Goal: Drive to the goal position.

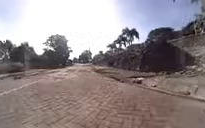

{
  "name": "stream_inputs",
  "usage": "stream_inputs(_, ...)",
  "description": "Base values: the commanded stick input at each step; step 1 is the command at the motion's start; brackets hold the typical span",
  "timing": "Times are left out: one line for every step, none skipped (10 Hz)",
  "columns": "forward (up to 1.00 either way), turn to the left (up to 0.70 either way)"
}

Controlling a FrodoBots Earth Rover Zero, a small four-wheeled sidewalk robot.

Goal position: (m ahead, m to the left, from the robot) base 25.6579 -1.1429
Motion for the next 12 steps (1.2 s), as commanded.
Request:
stream_inputs(1.0, 0.0)
stream_inputs(1.0, 0.0)
stream_inputs(1.0, 0.0)
stream_inputs(1.0, 0.0)
stream_inputs(1.0, 0.0)
stream_inputs(1.0, 0.0)
stream_inputs(1.0, 0.0)
stream_inputs(1.0, 0.0)
stream_inputs(1.0, 0.0)
stream_inputs(1.0, 0.0)
stream_inputs(1.0, 0.0)
stream_inputs(1.0, 0.0)
